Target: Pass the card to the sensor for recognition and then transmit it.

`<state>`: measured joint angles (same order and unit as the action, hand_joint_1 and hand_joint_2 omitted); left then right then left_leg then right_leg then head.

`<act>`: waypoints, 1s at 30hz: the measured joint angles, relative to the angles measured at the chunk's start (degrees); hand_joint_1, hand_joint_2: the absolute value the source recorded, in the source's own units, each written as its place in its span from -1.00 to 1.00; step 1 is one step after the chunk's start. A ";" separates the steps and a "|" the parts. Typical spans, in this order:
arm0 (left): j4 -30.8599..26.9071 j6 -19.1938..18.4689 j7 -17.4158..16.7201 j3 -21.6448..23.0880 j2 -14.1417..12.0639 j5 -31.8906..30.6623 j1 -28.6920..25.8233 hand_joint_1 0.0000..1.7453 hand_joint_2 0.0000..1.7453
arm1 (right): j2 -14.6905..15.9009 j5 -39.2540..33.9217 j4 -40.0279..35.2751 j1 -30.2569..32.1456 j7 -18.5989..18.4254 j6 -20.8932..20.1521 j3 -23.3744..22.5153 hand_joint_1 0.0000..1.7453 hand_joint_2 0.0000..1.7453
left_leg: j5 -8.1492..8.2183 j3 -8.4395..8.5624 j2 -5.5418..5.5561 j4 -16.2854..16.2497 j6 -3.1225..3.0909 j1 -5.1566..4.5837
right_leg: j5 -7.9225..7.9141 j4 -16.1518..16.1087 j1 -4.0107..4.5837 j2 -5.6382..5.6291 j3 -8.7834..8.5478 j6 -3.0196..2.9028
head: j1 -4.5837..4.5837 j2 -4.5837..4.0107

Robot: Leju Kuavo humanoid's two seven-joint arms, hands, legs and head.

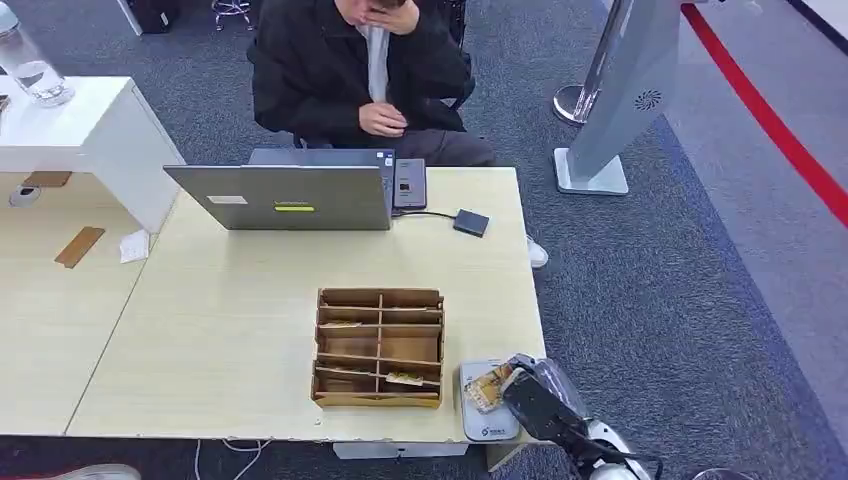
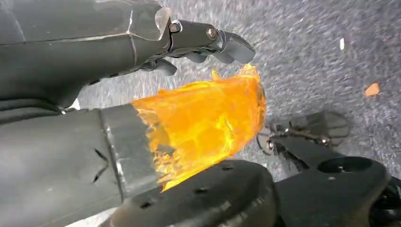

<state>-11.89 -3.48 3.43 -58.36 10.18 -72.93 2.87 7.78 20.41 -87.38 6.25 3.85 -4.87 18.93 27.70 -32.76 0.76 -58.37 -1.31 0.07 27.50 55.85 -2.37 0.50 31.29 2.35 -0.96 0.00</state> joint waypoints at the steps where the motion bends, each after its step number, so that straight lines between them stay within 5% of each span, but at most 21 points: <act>1: -0.02 -1.42 -0.11 -0.41 -0.44 0.42 -0.15 -1.00 -1.00 | 0.00 0.07 0.18 -0.05 0.00 -0.15 -0.07 1.00 1.00 | 0.00 0.00 0.00 0.01 0.00 0.00 | 0.00 0.00 0.00 0.00 0.00 0.00 | 0.00 0.00; 15: -1.49 -21.51 -0.41 -6.43 -7.43 5.09 -5.09 -1.00 -1.00 | 0.35 -0.63 5.07 -3.00 2.25 -1.31 -0.20 1.00 1.00 | 0.00 0.01 -0.02 0.02 0.01 0.02 | 0.05 0.00 0.02 0.00 0.00 -0.06 | 0.00 0.00; 30: -5.31 -25.92 -0.41 -10.38 -8.41 4.28 -7.68 -1.00 -1.00 | 1.14 -0.41 8.52 -5.26 1.70 0.92 0.96 1.00 1.00 | 0.00 0.02 0.00 0.02 0.01 0.01 | 0.05 0.00 0.02 0.00 -0.02 -0.06 | 0.00 0.00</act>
<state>-17.20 -29.40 3.02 -68.74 1.77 -68.65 -4.81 8.92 20.00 -78.86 0.98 5.55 -3.96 19.89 27.70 -32.74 0.75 -58.35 -1.30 0.09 27.55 55.85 -2.35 0.50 31.27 2.29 -0.96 0.00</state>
